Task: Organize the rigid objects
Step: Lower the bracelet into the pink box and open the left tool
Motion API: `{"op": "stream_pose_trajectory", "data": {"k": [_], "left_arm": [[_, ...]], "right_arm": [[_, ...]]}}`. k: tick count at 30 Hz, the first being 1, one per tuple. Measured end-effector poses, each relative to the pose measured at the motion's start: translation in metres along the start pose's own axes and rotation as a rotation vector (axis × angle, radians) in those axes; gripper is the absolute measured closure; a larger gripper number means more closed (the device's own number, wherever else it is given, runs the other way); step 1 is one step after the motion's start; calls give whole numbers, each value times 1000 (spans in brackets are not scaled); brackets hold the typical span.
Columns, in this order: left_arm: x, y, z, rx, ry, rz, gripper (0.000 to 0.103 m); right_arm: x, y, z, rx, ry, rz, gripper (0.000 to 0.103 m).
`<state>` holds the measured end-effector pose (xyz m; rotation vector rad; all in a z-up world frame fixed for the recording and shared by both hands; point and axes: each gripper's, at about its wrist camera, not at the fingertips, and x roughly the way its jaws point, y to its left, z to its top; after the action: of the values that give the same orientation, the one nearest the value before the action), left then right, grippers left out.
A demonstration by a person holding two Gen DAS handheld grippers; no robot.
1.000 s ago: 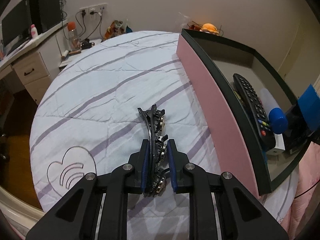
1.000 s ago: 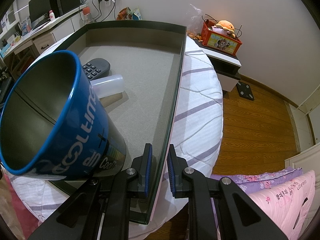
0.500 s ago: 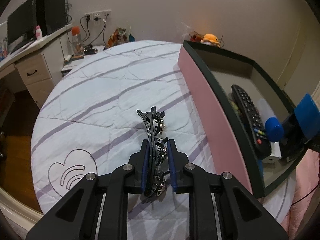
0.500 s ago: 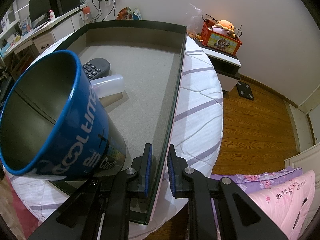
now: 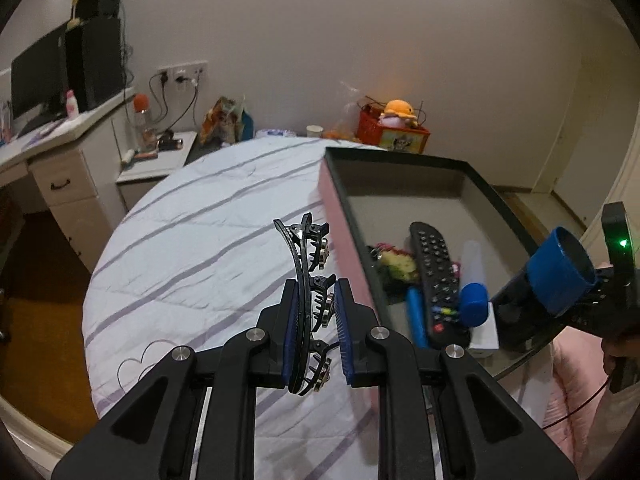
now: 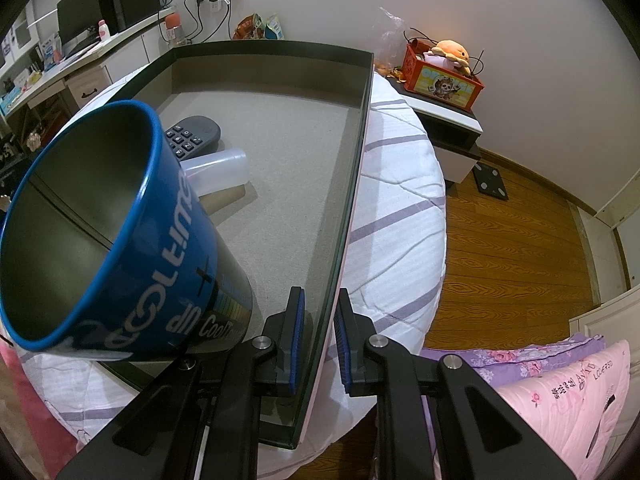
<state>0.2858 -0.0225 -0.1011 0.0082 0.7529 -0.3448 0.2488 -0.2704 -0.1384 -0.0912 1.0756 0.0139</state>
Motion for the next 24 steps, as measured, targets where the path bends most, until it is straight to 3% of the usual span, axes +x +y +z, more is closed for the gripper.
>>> {"op": "stream_pose_trajectory", "data": {"k": [13,24], "left_arm": [[8,-63,30,125,10,-82,85],[67,-111,36,192,136,-124,85]], "right_arm": [[-1,1,1,-1,0,0,87],[-1,1,3,0,-2,5,86]]}}
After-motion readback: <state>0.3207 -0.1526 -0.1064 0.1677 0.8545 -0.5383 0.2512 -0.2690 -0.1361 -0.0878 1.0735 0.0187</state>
